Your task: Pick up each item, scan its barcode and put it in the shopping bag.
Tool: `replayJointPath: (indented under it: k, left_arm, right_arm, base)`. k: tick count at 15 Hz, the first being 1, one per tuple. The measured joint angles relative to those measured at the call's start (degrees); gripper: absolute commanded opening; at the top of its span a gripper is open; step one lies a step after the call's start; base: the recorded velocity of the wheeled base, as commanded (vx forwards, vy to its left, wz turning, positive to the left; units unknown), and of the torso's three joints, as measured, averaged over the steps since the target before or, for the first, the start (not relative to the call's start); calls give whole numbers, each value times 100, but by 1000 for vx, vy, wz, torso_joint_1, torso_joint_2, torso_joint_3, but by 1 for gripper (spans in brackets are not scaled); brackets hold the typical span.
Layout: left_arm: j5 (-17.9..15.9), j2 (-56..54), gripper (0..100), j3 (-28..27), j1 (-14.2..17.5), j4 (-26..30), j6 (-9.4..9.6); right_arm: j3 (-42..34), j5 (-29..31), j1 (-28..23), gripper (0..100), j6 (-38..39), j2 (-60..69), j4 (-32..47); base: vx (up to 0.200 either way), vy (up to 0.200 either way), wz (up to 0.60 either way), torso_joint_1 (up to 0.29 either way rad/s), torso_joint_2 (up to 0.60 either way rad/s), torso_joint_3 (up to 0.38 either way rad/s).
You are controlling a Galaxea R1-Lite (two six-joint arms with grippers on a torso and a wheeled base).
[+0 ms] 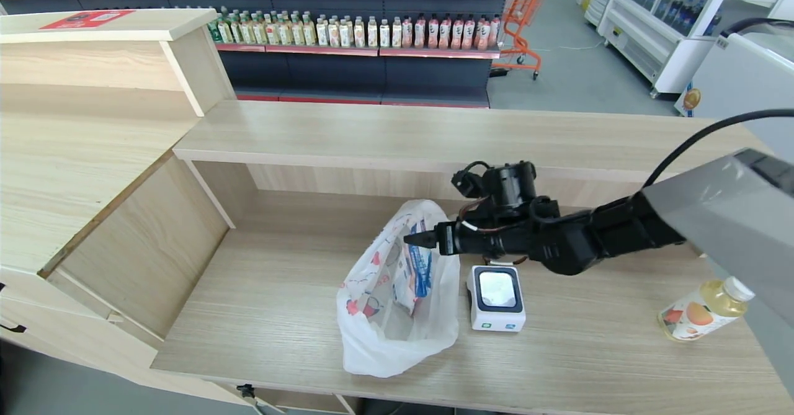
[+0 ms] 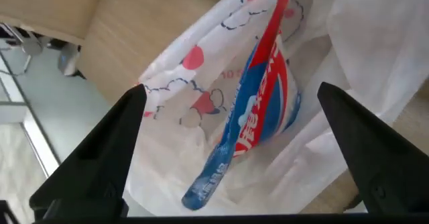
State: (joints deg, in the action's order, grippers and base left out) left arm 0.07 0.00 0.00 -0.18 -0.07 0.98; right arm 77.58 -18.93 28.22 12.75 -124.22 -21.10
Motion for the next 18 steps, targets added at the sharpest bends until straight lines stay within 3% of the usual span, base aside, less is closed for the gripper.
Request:
replayJointPath:
  k: [2, 4, 7, 10, 14, 18]
  left_arm:
    - [0, 0, 100, 0, 2, 0, 0]
    - [0, 0, 100, 0, 2, 0, 0]
    - [0, 0, 100, 0, 5, 0, 0]
    - [0, 0, 100, 0, 2, 0, 0]
    - [0, 0, 100, 0, 2, 0, -20]
    - [0, 0, 100, 0, -2, 2, -44]
  right_arm:
    - [-234, 154, -279, 100, 352, 661, 334]
    - [-816, 602, -690, 100, 163, 1312, 471]
    - [-2202, 1292, -1473, 100, -764, 2461, 523]
    - [-3684, 1658, -1893, 100, -936, 3810, 534]
    - [-5303, 1776, -2070, 100, -547, 5589, 808]
    - [-5773, 1694, -2094, 100, 339, 6499, 956]
  base:
    - [0, 0, 0, 0, 0, 0]
    - [0, 0, 0, 0, 0, 0]
    - [0, 0, 0, 0, 0, 0]
    - [0, 0, 0, 0, 0, 0]
    - [0, -50, 0, 1, 2, 2]
    - [0, -200, 0, 4, 2, 5]
